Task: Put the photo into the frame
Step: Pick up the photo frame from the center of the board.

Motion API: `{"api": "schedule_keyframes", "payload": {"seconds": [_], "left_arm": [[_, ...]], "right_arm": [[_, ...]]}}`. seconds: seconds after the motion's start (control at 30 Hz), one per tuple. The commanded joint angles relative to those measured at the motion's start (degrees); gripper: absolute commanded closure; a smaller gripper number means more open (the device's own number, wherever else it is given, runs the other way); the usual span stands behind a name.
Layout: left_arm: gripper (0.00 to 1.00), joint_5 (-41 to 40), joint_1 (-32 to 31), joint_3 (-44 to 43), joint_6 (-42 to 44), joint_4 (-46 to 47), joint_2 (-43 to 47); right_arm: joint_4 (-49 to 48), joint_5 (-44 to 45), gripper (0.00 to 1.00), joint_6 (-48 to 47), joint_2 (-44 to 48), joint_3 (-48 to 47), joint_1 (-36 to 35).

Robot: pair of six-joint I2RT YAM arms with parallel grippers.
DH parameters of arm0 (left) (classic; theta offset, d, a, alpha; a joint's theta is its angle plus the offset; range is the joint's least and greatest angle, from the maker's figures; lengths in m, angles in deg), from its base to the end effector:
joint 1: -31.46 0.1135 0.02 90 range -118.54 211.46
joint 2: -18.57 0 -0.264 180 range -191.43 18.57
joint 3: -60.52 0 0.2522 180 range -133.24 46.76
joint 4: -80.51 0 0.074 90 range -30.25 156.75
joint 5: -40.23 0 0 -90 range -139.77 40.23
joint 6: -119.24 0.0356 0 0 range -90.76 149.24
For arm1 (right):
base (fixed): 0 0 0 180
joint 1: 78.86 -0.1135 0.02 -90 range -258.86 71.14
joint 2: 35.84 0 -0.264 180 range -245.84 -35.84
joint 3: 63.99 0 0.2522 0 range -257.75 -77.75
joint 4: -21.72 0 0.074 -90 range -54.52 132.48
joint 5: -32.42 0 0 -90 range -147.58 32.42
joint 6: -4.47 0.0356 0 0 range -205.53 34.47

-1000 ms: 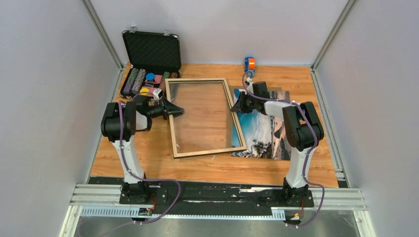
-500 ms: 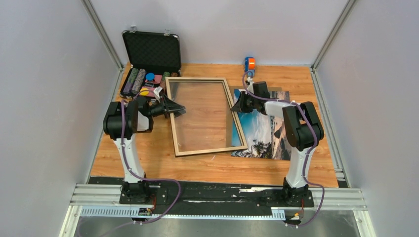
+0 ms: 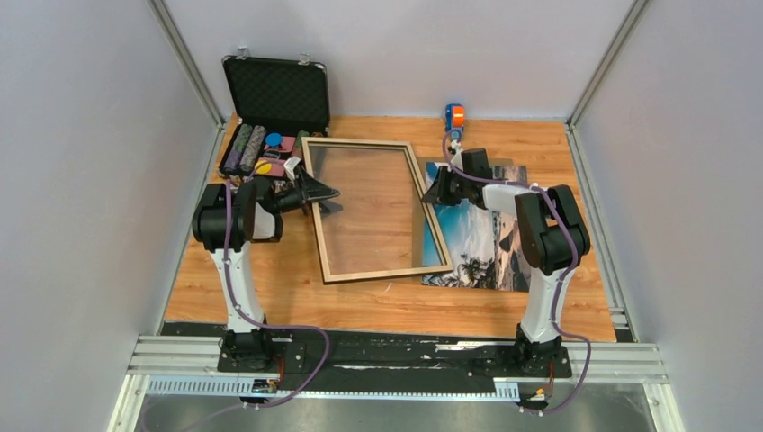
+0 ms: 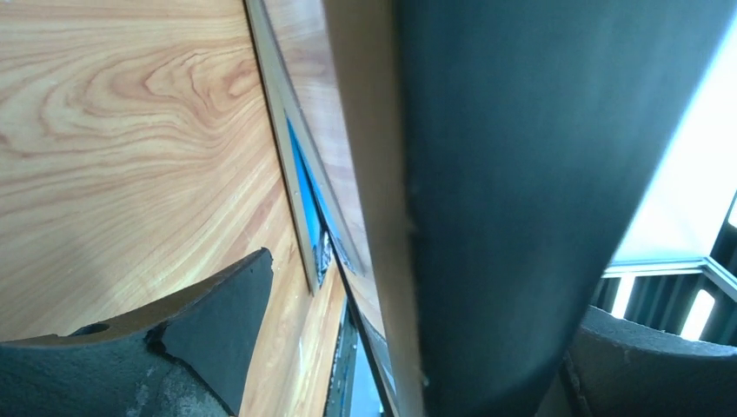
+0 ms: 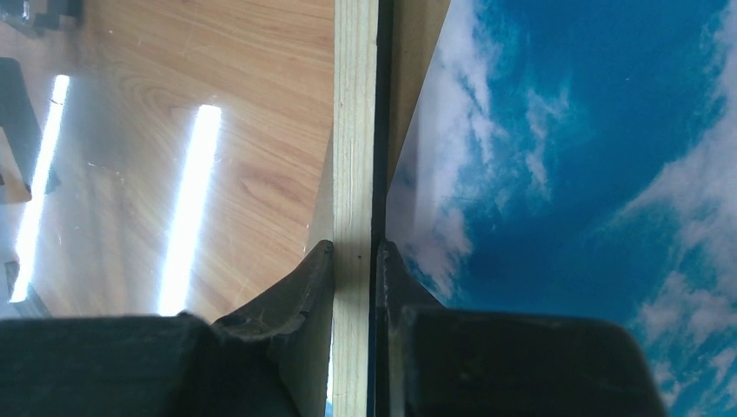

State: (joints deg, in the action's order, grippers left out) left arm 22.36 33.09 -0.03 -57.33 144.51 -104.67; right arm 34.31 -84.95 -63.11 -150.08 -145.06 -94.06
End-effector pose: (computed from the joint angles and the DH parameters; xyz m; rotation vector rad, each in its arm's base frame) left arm 0.3661 -0.0235 0.1122 -0.2613 2.0090 -1.9950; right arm 0.3944 0.1241 0.1406 -0.0866 2.4290 0.8745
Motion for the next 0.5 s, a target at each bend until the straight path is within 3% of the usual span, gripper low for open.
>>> {"api": "schedule_keyframes", "payload": {"seconds": [0.0,0.47], "left_arm": [[0.04,-0.8,-3.8,-2.4,-4.5,8.8,-1.8],[0.00,-1.8,-3.7,-5.7,-6.9,9.0,1.4]], "right_arm": [[-2.4,-6.9,0.98,1.8,-1.4,0.1,-1.5],[-2.1,-5.5,1.00,0.4,-1.3,0.0,-1.6]]}}
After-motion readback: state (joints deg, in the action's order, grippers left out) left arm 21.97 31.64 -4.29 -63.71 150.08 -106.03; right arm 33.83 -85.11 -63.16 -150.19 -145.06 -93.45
